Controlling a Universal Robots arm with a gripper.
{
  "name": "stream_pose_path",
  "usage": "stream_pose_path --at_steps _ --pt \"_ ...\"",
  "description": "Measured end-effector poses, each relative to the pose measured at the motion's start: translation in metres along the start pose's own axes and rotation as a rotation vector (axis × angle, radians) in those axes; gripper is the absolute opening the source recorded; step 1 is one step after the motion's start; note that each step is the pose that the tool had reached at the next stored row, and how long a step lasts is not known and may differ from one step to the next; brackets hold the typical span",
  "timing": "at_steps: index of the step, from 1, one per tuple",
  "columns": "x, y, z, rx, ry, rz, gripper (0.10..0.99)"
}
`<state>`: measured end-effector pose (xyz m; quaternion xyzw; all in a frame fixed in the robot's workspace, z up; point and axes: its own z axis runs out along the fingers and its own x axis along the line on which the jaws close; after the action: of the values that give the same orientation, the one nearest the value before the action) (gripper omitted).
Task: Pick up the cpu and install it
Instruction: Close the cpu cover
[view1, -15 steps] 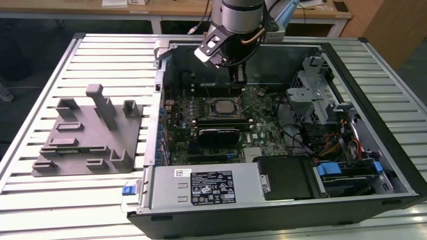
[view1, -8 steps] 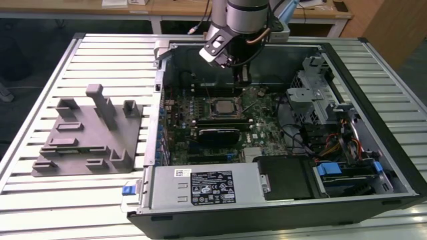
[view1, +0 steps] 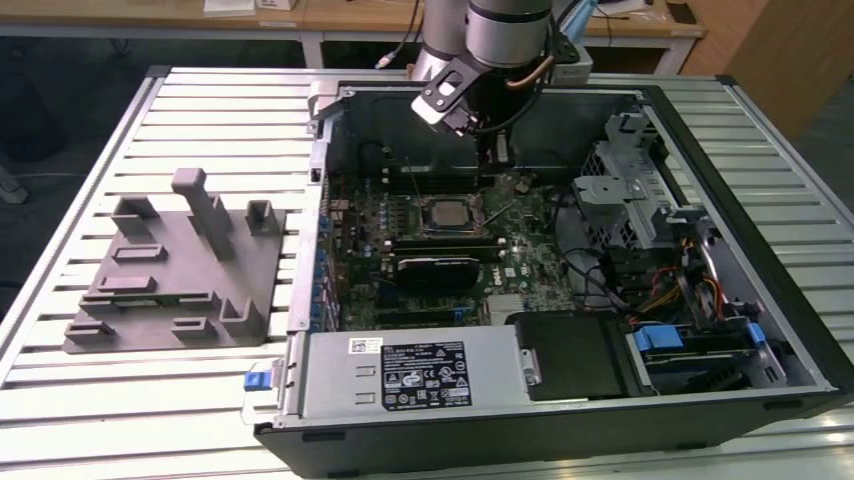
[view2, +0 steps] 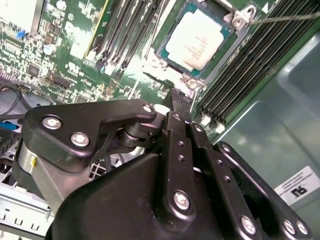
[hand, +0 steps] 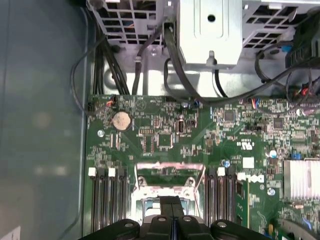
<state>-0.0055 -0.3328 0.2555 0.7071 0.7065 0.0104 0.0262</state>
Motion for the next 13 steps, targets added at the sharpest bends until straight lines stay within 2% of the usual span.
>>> stream_pose_path --at_steps 13 --pt "0.0001 0.0233 0.0013 0.0 0.0002 0.0 0.106"
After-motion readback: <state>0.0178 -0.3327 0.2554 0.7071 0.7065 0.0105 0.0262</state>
